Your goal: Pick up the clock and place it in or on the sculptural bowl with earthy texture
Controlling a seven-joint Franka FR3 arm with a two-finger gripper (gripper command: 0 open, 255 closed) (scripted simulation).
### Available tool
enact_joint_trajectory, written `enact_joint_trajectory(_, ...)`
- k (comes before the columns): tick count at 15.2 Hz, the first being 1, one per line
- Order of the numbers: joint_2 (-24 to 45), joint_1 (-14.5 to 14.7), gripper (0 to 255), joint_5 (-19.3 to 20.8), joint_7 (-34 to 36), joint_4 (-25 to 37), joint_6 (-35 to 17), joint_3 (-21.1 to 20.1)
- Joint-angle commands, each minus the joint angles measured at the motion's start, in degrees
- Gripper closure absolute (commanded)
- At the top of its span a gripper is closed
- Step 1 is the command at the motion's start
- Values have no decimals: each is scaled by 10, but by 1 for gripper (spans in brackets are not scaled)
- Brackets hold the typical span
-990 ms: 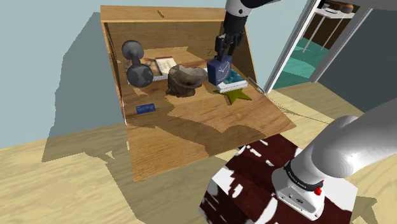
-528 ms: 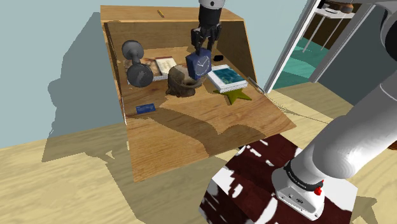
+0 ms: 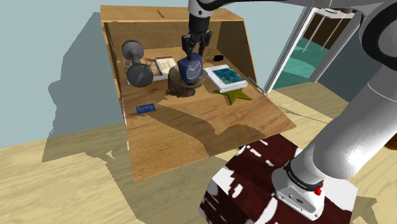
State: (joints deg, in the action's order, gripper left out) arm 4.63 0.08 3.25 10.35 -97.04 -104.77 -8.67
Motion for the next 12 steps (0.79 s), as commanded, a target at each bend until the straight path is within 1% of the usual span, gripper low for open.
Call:
enact_joint_trajectory(1,0,0,255,0,1,-16,-16,0)
enact_joint_trajectory(9,6,0,255,2,4,-74,-79,0)
enact_joint_trajectory(12,6,0,255,2,4,-74,-79,0)
